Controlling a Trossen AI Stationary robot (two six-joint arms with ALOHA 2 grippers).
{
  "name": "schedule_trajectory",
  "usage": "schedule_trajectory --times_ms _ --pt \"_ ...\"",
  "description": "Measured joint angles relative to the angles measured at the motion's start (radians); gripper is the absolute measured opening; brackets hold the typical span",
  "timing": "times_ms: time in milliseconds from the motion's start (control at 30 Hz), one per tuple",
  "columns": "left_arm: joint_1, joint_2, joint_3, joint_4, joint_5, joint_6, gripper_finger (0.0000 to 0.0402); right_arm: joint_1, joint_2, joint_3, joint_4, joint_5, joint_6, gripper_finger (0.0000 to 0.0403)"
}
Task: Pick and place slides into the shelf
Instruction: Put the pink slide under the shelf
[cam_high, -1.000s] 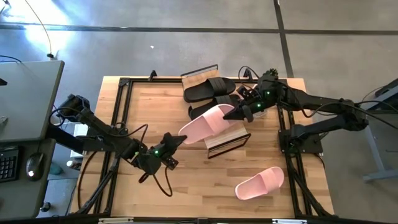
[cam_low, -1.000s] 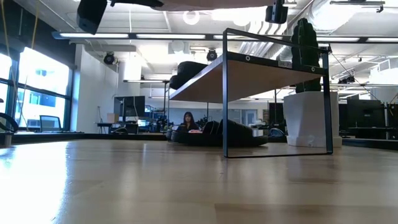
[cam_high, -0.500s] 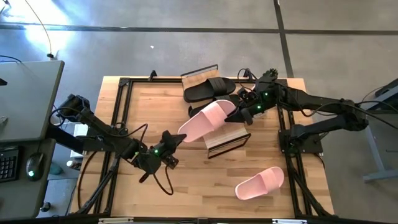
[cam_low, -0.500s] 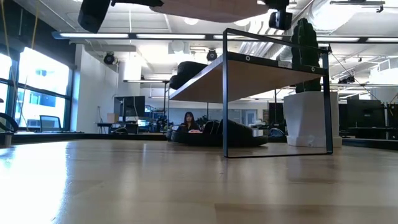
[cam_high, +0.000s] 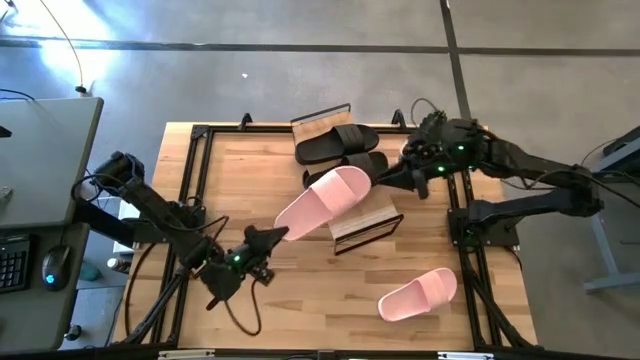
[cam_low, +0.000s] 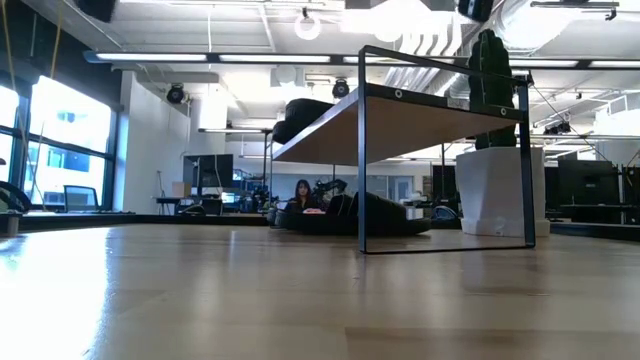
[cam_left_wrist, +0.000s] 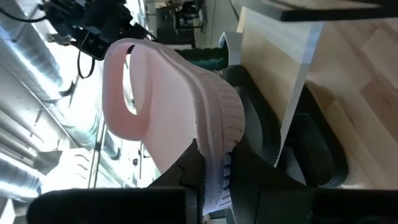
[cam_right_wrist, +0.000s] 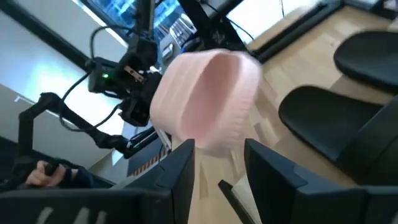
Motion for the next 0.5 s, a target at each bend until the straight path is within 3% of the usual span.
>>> schedule_trajectory --times_ms 333,500 --pt "-0.205 -0.047 0.074 -0.031 -0.049 -0.051 0.0033 0.080 -0.075 0.000 -0.074 0.045 -0.092 0.0130" --pt "-0.289 -0.113 0.121 -0.140 -0.004 -0.205 0.0033 0.120 -0.075 0.000 -0.104 0.098 -0.093 0.0130"
